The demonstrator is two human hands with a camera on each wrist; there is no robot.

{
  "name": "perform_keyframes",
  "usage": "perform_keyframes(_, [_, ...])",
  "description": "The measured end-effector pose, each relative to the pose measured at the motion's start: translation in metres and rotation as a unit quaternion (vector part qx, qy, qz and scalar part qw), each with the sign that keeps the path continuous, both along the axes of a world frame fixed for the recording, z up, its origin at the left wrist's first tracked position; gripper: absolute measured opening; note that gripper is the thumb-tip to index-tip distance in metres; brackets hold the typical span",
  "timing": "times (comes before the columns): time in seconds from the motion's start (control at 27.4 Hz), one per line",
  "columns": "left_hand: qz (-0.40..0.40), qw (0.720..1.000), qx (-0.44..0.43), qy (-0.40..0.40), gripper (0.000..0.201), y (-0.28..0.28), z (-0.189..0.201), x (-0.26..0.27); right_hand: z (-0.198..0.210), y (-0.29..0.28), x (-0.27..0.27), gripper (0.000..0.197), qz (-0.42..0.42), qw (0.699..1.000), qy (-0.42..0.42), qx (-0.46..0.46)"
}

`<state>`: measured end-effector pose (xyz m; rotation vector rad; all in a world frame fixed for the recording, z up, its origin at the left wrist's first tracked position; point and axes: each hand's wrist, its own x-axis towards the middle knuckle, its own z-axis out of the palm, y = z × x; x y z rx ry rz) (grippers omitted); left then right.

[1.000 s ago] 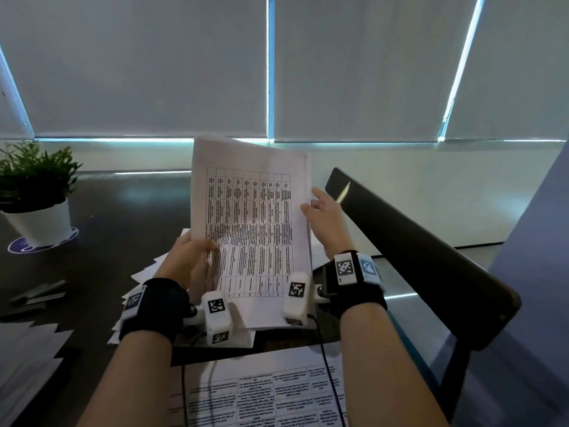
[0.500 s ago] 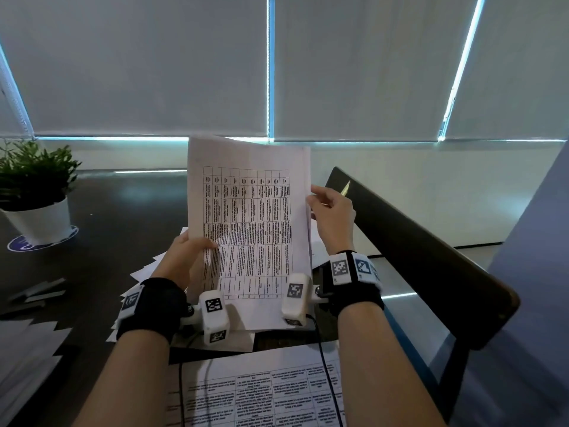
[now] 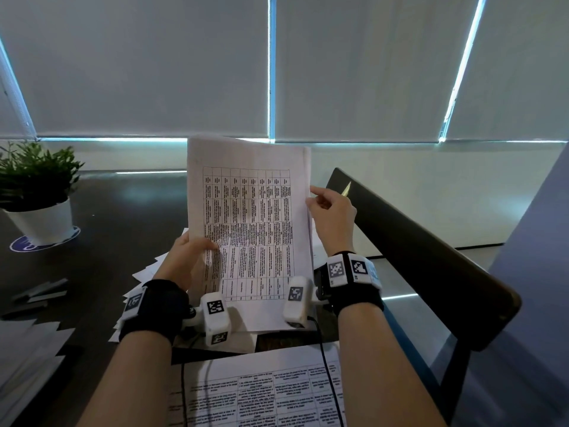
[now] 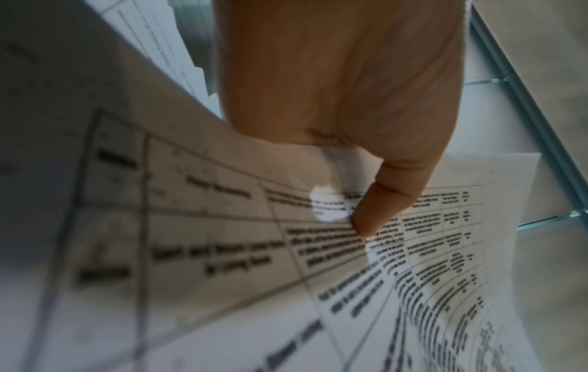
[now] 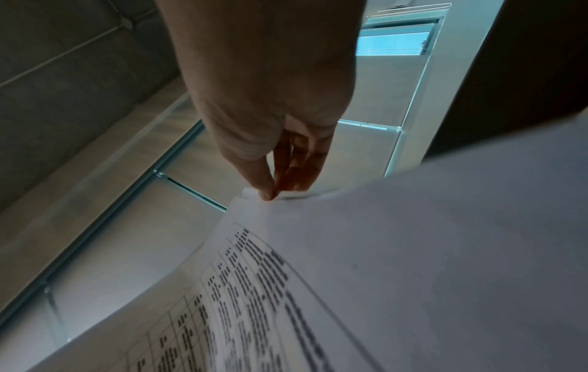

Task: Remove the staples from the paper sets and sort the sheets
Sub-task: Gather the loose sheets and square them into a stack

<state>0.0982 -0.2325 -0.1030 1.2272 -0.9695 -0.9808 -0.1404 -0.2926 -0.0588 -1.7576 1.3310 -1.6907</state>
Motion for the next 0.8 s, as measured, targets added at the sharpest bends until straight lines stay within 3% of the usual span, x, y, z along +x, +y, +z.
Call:
perform_keyframes(0.15, [-0.008, 1.0, -0.007, 0.001, 0.034, 0.0006, 0.0002, -0.0013, -0.0034, -0.0034, -0.0032, 0.026, -0.004, 1.0, -0.004, -0.009])
perform_keyframes(0.4, [-0.023, 1.0, -0.006, 0.014, 0.03, 0.0017, -0.0023, -0.0007, -0.009, -0.0056, -0.0008, 0.026, -0.065, 0.994, 0.072, -0.045])
perform_keyframes(0.8, [-0.034, 0.999, -0.013, 0.027, 0.025, 0.0021, -0.0028, -0.0012, -0.0059, -0.0072, -0.0059, 0.011, -0.035, 0.999, -0.023, -0.028])
